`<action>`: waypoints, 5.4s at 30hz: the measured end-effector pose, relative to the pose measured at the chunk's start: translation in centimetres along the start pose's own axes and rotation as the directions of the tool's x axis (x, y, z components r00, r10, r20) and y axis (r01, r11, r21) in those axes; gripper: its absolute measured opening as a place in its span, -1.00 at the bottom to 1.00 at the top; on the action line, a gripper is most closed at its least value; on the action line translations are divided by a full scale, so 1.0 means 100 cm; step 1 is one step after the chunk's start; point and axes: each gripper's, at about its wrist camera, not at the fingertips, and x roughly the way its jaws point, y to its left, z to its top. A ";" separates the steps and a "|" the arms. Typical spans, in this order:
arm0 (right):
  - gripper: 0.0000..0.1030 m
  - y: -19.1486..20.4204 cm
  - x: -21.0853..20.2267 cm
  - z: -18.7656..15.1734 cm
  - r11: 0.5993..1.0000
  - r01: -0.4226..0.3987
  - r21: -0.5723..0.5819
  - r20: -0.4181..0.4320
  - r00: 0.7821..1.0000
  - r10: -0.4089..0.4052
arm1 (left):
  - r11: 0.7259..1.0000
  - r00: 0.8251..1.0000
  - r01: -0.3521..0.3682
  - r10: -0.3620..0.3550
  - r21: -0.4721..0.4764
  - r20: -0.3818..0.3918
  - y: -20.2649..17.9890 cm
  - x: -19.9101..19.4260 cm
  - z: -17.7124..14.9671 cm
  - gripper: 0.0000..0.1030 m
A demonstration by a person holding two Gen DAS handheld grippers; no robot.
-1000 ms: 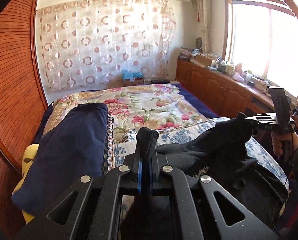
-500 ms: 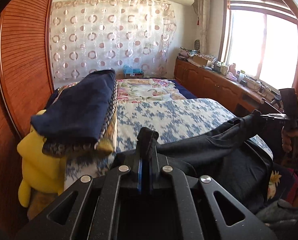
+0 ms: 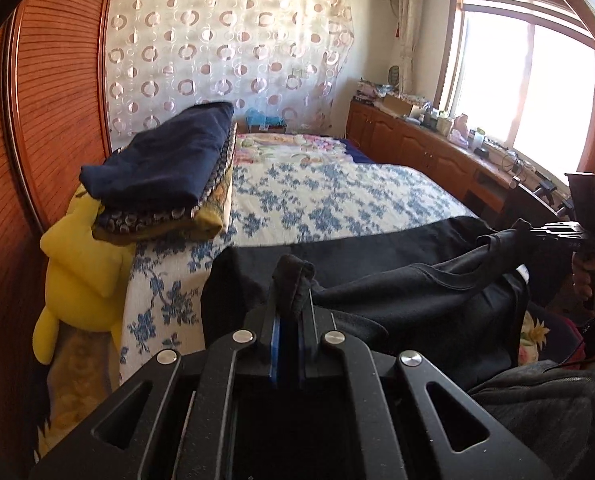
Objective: Fold small clothes
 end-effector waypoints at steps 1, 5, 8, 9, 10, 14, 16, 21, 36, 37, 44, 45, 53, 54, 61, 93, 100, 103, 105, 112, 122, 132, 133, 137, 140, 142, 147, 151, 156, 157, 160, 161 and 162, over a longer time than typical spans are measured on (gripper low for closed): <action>-0.90 0.000 0.004 -0.004 1.000 0.007 0.004 -0.017 1.000 -0.007 | 1.000 1.000 -0.002 0.002 -0.003 -0.014 0.000 0.004 -0.004 -0.89; -0.90 0.000 0.021 -0.010 1.000 0.020 0.022 -0.064 0.998 -0.018 | 1.000 0.998 0.007 -0.009 -0.024 -0.055 0.004 0.019 -0.015 -0.89; -0.90 0.001 0.027 -0.014 0.999 0.034 0.007 -0.096 0.995 -0.034 | 1.000 0.998 0.006 -0.007 -0.016 -0.066 0.003 0.021 -0.020 -0.83; -0.90 0.002 0.026 -0.014 0.999 0.035 0.001 -0.096 0.995 -0.035 | 1.000 0.998 -0.001 0.001 -0.004 -0.061 0.002 0.020 -0.020 -0.77; -0.90 0.003 0.025 -0.014 0.999 0.034 0.000 -0.096 0.995 -0.034 | 1.000 0.998 -0.009 0.009 0.006 -0.056 0.001 0.019 -0.020 -0.74; -0.90 0.004 0.025 -0.009 0.999 0.038 -0.004 -0.095 0.995 -0.038 | 0.999 0.999 -0.021 0.022 0.031 -0.030 -0.002 0.011 -0.015 -0.17; -0.89 0.005 0.027 -0.010 0.999 0.044 -0.014 -0.098 0.994 -0.046 | 1.000 1.000 -0.008 0.008 0.026 -0.014 -0.001 0.008 -0.012 0.15; -0.73 0.005 0.021 -0.010 0.998 0.064 -0.027 -0.080 0.995 -0.066 | 1.000 1.000 -0.019 0.019 0.012 -0.003 0.003 0.007 -0.007 0.49; -0.20 -0.023 0.032 0.022 0.989 0.142 0.046 0.061 0.988 -0.144 | 0.998 0.998 -0.050 0.049 -0.027 -0.047 0.018 0.038 0.002 0.50; -0.20 -0.027 0.041 0.024 0.989 0.138 0.060 0.056 0.988 -0.141 | 0.998 0.998 -0.047 0.045 -0.032 -0.053 0.019 0.041 0.002 0.50; -0.32 -0.065 0.095 0.033 0.965 0.173 0.199 -0.021 0.985 -0.172 | 0.998 0.996 -0.054 0.050 -0.045 -0.080 0.020 0.054 0.000 0.50; -0.36 -0.069 0.100 0.031 0.961 0.169 0.219 -0.032 0.986 -0.166 | 0.997 0.995 -0.055 0.051 -0.048 -0.083 0.021 0.055 -0.001 0.50; -0.85 -0.064 0.065 0.025 0.960 0.137 0.245 0.111 0.979 -0.168 | 0.995 0.993 -0.079 0.073 -0.060 -0.093 0.026 0.060 -0.003 0.50; -0.85 -0.064 0.053 0.021 0.953 0.152 0.261 0.146 0.970 -0.194 | 0.995 0.993 -0.081 0.075 -0.061 -0.092 0.026 0.060 -0.003 0.50; -0.87 -0.080 0.030 -0.004 0.887 0.293 0.357 0.113 0.929 -0.353 | 0.994 0.992 -0.088 0.082 -0.067 -0.094 0.028 0.061 -0.005 0.50; 0.26 -0.093 0.079 0.009 0.945 0.218 0.244 0.016 0.973 -0.229 | 0.995 0.982 -0.073 0.058 -0.075 -0.181 0.061 0.125 0.028 0.41; 0.30 -0.101 0.094 0.018 0.949 0.208 0.237 -0.042 0.978 -0.204 | 0.994 0.973 -0.063 0.041 -0.091 -0.226 0.062 0.140 0.019 0.26; 0.30 -0.102 0.098 0.021 0.952 0.191 0.240 -0.051 0.982 -0.185 | 0.994 0.974 -0.064 0.045 -0.083 -0.223 0.061 0.139 0.018 0.26; 0.31 -0.101 0.100 0.023 0.954 0.193 0.229 -0.054 0.981 -0.186 | 0.995 0.975 -0.051 0.032 -0.082 -0.221 0.060 0.139 0.018 0.07; 0.31 -0.093 0.107 0.023 0.951 0.243 0.189 -0.065 0.970 -0.235 | 0.997 0.976 -0.037 0.022 -0.064 -0.217 0.053 0.138 0.018 -0.13; 0.31 -0.089 0.115 0.025 0.952 0.259 0.162 -0.074 0.966 -0.250 | 0.995 0.975 -0.034 0.014 -0.089 -0.222 0.060 0.144 0.024 -0.04; -0.66 -0.059 0.097 0.015 0.985 0.113 0.128 0.003 0.993 -0.115 | 1.000 0.982 0.013 -0.018 -0.025 -0.190 0.040 0.131 0.026 -0.77; -0.67 -0.054 0.087 0.015 0.986 0.105 0.132 0.031 0.993 -0.110 | 0.999 0.985 0.022 -0.027 -0.028 -0.169 0.037 0.123 0.028 -0.77; -0.68 -0.042 0.031 0.014 0.987 0.074 0.143 0.158 0.983 -0.096 | 0.996 0.996 0.079 -0.081 -0.035 -0.037 0.020 0.066 0.046 -0.78; -0.68 -0.031 -0.014 0.017 0.988 0.059 0.140 0.238 0.967 -0.091 | 0.995 0.994 0.102 -0.101 -0.018 0.052 0.007 0.024 0.059 -0.78; -0.69 -0.023 -0.045 0.018 0.990 0.070 0.126 0.278 0.955 -0.103 | 0.993 0.986 0.115 -0.115 0.001 0.119 -0.003 -0.009 0.068 -0.78; -0.69 -0.001 -0.117 0.013 0.993 0.068 0.092 0.395 0.913 -0.099 | 0.987 0.948 0.155 -0.159 0.036 0.275 -0.023 -0.076 0.085 -0.78; -0.69 0.008 -0.165 0.002 0.995 0.050 0.090 0.480 0.873 -0.087 | 0.981 0.917 0.189 -0.189 0.035 0.350 -0.028 -0.101 0.093 -0.78; -0.69 0.018 -0.211 -0.003 0.995 0.063 0.075 0.555 0.827 -0.094 | 0.972 0.877 0.229 -0.225 0.041 0.425 -0.029 -0.128 0.110 -0.78; -0.69 0.021 -0.220 -0.003 0.996 0.067 0.066 0.571 0.816 -0.093 | 0.973 0.871 0.226 -0.225 0.049 0.438 -0.030 -0.133 0.114 -0.78; -0.69 0.036 -0.241 -0.002 0.994 0.100 0.047 0.614 0.782 -0.108 | 0.977 0.854 0.205 -0.211 0.066 0.476 -0.029 -0.147 0.131 -0.78; -0.69 0.039 -0.243 0.002 0.992 0.117 0.038 0.622 0.775 -0.115 | 0.979 0.850 0.191 -0.202 0.073 0.487 -0.028 -0.149 0.137 -0.78; -0.69 0.042 -0.248 0.007 0.991 0.129 0.030 0.628 0.769 -0.119 | 0.982 0.846 0.172 -0.187 0.078 0.499 -0.028 -0.151 0.144 -0.78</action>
